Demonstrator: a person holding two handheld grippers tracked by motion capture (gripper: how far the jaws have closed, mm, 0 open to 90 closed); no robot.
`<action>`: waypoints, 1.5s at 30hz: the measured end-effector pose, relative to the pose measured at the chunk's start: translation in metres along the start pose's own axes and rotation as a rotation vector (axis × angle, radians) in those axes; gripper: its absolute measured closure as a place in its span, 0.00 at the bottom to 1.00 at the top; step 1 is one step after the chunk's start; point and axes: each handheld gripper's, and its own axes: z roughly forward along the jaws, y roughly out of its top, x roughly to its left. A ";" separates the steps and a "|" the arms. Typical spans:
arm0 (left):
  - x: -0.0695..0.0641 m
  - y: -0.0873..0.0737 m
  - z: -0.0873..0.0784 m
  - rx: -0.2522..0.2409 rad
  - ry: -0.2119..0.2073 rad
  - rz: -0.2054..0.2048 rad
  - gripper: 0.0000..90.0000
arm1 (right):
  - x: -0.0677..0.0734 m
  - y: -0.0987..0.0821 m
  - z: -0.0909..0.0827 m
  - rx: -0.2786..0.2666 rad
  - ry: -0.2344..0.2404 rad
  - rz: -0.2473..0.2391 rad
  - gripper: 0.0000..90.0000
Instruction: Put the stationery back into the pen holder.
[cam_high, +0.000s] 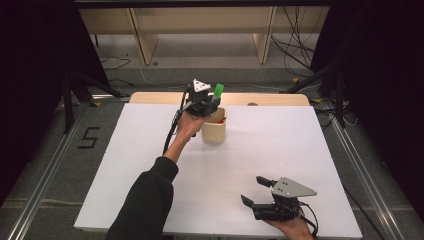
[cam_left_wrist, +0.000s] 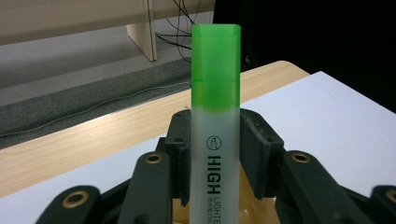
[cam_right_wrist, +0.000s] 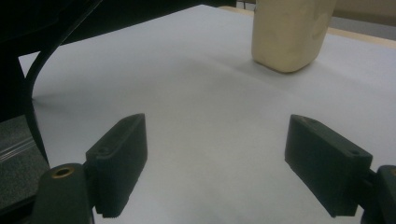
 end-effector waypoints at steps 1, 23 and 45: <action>0.000 0.000 0.000 0.000 -0.001 0.000 0.73 | 0.000 0.000 0.000 0.000 0.000 0.001 0.24; -0.002 -0.007 0.009 0.074 -0.023 0.005 0.69 | -0.001 -0.001 0.000 0.000 -0.003 0.001 0.24; -0.007 0.002 -0.062 0.144 -0.128 0.024 0.34 | -0.001 -0.001 0.000 0.008 -0.015 0.001 0.24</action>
